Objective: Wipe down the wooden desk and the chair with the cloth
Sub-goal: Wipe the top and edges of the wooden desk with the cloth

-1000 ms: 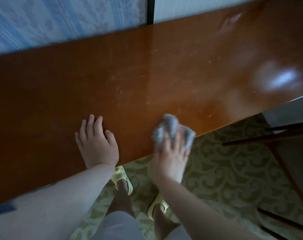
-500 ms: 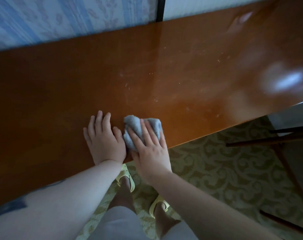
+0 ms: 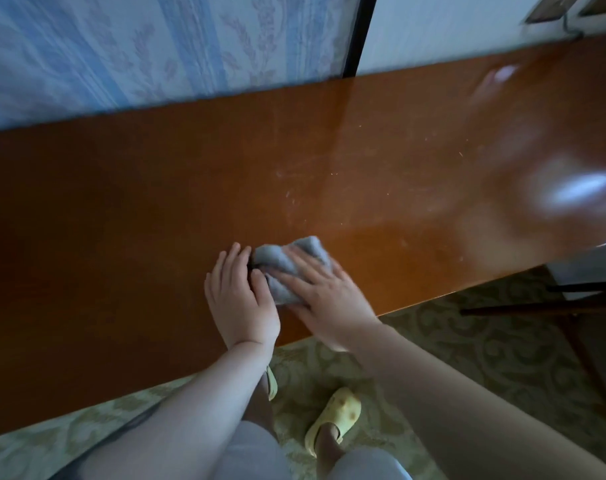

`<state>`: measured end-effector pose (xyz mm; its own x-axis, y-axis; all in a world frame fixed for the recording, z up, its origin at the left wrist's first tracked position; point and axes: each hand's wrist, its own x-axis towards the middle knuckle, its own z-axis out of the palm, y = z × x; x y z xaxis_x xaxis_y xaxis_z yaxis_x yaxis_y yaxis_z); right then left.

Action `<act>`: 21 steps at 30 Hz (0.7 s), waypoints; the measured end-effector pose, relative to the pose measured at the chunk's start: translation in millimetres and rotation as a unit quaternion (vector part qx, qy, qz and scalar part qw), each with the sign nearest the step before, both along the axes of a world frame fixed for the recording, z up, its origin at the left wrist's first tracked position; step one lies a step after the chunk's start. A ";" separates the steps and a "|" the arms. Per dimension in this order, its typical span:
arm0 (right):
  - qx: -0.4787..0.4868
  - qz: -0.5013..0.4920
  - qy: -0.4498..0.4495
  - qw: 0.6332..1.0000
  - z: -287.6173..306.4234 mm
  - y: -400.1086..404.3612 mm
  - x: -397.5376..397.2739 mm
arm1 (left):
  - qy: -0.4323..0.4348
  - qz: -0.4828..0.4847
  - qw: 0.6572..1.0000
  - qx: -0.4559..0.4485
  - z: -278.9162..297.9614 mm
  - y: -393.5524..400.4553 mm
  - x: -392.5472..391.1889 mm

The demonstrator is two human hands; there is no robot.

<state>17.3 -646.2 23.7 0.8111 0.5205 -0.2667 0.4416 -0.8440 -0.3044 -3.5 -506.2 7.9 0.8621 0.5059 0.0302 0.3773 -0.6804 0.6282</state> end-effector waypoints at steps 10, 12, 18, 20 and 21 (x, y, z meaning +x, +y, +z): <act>-0.017 -0.052 -0.041 0.998 -2.4 51.5 -13.4 | 0.035 0.037 0.999 0.000 1.0 16.2 46.3; -0.023 -0.073 -0.020 0.997 -6.4 29.8 10.9 | 0.061 0.015 0.998 0.014 1.1 21.6 54.0; 0.009 -0.371 -0.082 0.925 -16.1 64.5 -36.6 | 0.056 0.001 0.997 0.048 -3.4 17.5 58.4; -0.011 -0.234 -0.081 0.969 -12.1 76.9 -25.3 | 0.048 0.006 0.997 0.053 -4.2 18.7 59.9; -0.025 -0.172 -0.073 0.982 -5.7 68.0 -11.1 | 0.055 0.003 0.997 0.062 -3.9 19.2 59.9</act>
